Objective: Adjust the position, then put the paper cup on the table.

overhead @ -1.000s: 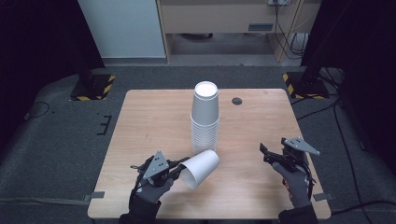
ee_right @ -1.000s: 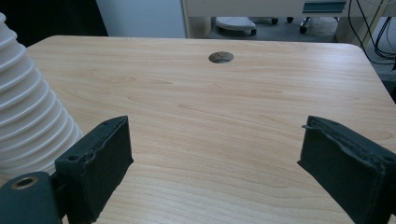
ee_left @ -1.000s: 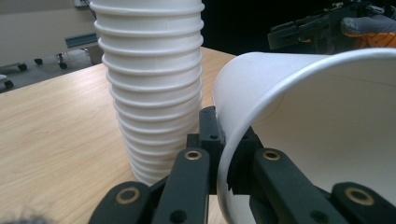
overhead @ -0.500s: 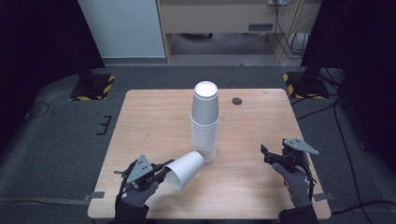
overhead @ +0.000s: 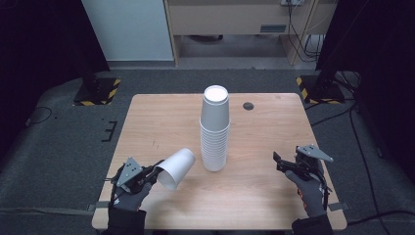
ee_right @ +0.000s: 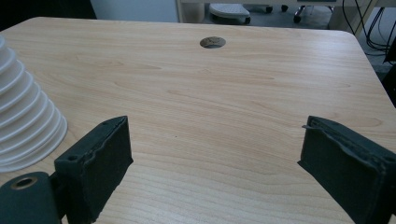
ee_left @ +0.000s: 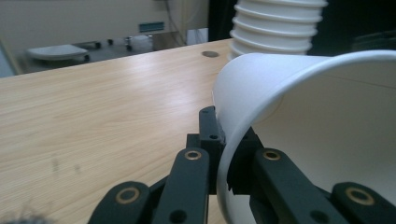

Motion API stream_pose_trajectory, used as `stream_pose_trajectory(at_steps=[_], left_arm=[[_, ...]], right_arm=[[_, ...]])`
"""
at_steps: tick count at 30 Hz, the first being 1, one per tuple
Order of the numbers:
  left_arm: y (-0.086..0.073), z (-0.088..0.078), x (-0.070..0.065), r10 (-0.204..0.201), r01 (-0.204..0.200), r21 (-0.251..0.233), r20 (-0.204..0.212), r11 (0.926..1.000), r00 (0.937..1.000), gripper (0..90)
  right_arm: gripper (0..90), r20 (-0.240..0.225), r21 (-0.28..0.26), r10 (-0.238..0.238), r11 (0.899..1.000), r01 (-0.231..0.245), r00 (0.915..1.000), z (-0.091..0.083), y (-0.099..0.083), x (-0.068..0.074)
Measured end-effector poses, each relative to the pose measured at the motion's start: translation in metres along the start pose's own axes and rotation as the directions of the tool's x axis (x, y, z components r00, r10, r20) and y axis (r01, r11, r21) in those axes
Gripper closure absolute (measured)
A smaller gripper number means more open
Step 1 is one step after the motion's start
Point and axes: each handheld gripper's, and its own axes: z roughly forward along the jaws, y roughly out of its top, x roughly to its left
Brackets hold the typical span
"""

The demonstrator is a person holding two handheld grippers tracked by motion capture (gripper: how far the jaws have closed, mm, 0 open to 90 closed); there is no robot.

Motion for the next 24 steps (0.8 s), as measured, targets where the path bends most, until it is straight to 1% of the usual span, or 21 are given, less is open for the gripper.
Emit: stream_pose_trajectory(at_steps=[1,2,3,5,6,8,10,11,15,16,19,22,23,24], left_arm=[[0.001,-0.002,0.005,-0.011,0.011,-0.001,-0.028,0.9999,0.9995,86.2],[0.001,-0.002,0.005,-0.011,0.011,-0.001,-0.028,0.9999,0.9995,86.2],[0.001,-0.005,0.011,-0.024,0.024,-0.004,-0.053,0.9997,0.9983,86.2],[0.001,-0.007,0.015,-0.031,0.030,-0.003,-0.077,0.9995,0.9966,86.2],[0.001,-0.007,0.015,-0.031,0.030,-0.003,-0.077,0.9995,0.9966,86.1],[0.003,-0.008,0.020,-0.043,0.043,0.000,-0.106,0.9991,0.9934,86.1],[0.004,-0.009,0.022,-0.049,0.049,0.000,-0.112,0.9988,0.9925,86.0],[0.005,-0.009,0.024,-0.055,0.057,0.005,-0.124,0.9984,0.9907,86.0],[0.007,-0.008,0.027,-0.051,0.055,0.019,-0.149,0.9983,0.9876,86.0],[0.007,-0.008,0.027,-0.051,0.055,0.019,-0.149,0.9983,0.9876,86.1],[0.010,-0.007,0.033,-0.048,0.053,0.025,-0.172,0.9983,0.9839,86.1],[0.012,-0.007,0.036,-0.052,0.059,0.034,-0.177,0.9977,0.9829,86.2],[0.013,-0.007,0.040,-0.059,0.069,0.051,-0.182,0.9963,0.9815,86.2],[0.013,-0.007,0.040,-0.059,0.069,0.051,-0.182,0.9963,0.9815,86.2]], right_arm=[[8.9,0.000,0.001,0.001,1.000,-0.001,1.0000,0.000,0.000,0.000],[8.9,-0.001,0.002,0.002,1.000,-0.002,1.0000,0.000,0.000,0.000],[8.9,0.001,0.004,-0.003,1.000,0.003,1.0000,0.001,0.000,0.000],[8.9,0.001,0.007,-0.006,1.000,0.006,1.0000,0.001,0.000,0.000],[8.9,0.003,0.009,-0.005,1.000,0.005,1.0000,0.002,0.000,0.000],[8.9,0.003,0.013,-0.008,1.000,0.008,1.0000,0.002,-0.001,0.001],[8.8,0.002,0.014,-0.008,1.000,0.008,1.0000,0.003,-0.001,0.001],[8.8,0.003,0.015,-0.010,1.000,0.010,0.9999,0.003,-0.001,0.001],[8.8,0.004,0.015,-0.010,1.000,0.010,0.9999,0.003,0.000,0.000],[8.8,0.004,0.015,-0.010,1.000,0.010,0.9999,0.003,0.000,0.000],[8.8,0.004,0.015,-0.011,1.000,0.011,0.9999,0.002,0.000,0.000],[8.8,0.004,0.016,-0.008,1.000,0.008,1.0000,0.002,0.000,-0.001],[8.8,0.006,0.020,-0.008,1.000,0.008,0.9999,0.003,0.000,-0.002],[8.8,0.006,0.020,-0.008,1.000,0.008,0.9999,0.003,0.000,-0.002]])
